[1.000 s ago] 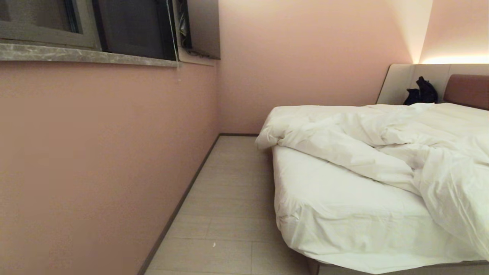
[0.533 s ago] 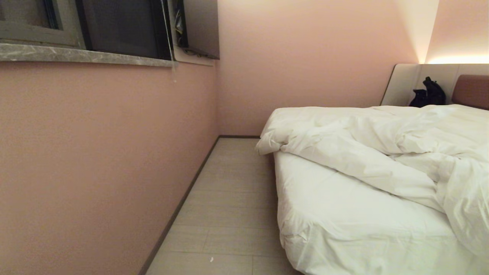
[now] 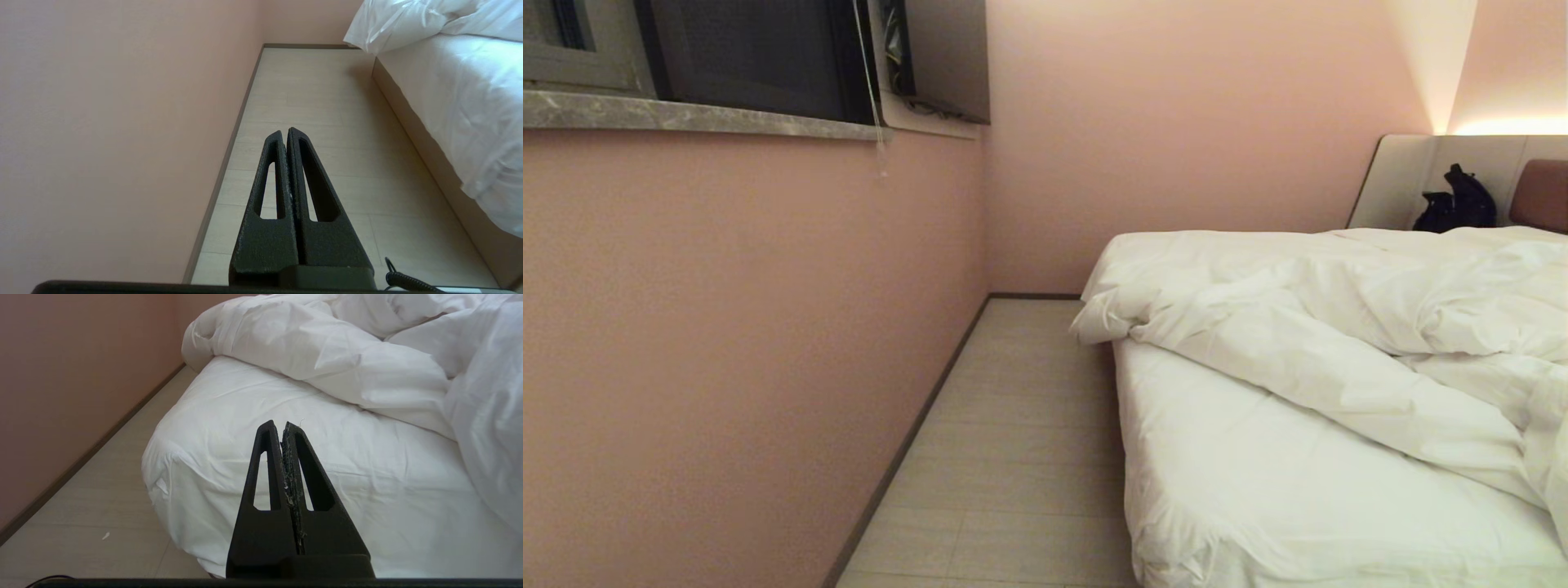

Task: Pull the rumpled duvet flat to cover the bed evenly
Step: Hold the folded corner of the quilt

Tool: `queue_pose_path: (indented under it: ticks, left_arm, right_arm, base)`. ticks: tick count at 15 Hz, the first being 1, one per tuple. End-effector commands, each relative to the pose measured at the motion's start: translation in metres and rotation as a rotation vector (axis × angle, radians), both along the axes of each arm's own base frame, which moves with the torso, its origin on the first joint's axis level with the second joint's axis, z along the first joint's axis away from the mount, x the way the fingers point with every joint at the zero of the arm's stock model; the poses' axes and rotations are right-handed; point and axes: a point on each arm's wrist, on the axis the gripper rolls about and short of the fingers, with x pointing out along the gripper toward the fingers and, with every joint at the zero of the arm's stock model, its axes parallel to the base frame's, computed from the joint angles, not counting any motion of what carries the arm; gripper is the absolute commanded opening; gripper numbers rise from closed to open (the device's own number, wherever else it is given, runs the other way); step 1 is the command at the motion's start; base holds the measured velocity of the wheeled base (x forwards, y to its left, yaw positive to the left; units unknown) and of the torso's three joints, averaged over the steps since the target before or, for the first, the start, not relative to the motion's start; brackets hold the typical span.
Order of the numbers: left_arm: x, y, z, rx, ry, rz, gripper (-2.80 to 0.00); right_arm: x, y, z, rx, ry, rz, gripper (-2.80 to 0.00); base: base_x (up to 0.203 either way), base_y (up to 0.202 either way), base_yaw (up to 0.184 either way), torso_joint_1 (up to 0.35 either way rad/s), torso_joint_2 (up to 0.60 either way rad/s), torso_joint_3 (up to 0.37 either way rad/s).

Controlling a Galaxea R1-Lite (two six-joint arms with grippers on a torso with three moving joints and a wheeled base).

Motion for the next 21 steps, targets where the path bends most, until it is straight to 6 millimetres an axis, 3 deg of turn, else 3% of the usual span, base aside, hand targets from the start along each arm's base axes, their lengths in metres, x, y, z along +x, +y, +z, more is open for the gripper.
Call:
queue_pose_path:
  ticks: [1, 11, 21]
  left_arm:
    - [0.0000, 0.0000, 0.0001, 0.000, 0.000, 0.001, -2.80]
    - [0.0001, 0.0001, 0.0001, 0.000, 0.001, 0.001, -2.80]
    - [0.0001, 0.0000, 0.0001, 0.000, 0.001, 0.002, -2.80]
  right_arm:
    - [0.0001, 0.0000, 0.0000, -0.001, 0.001, 0.000, -2.80]
    - [0.0000, 0.0000, 0.0003, -0.001, 0.000, 0.000, -2.80]
    - [0.0001, 0.0000, -0.0001, -0.002, 0.002, 0.000, -2.80]
  base:
    - [0.069, 0.000, 0.003, 0.012, 0.01, 0.001]
    - [0.000, -0.008, 0.001, 0.000, 0.00, 0.000]
    - [0.000, -0.188, 0.001, 0.002, 0.00, 0.003]
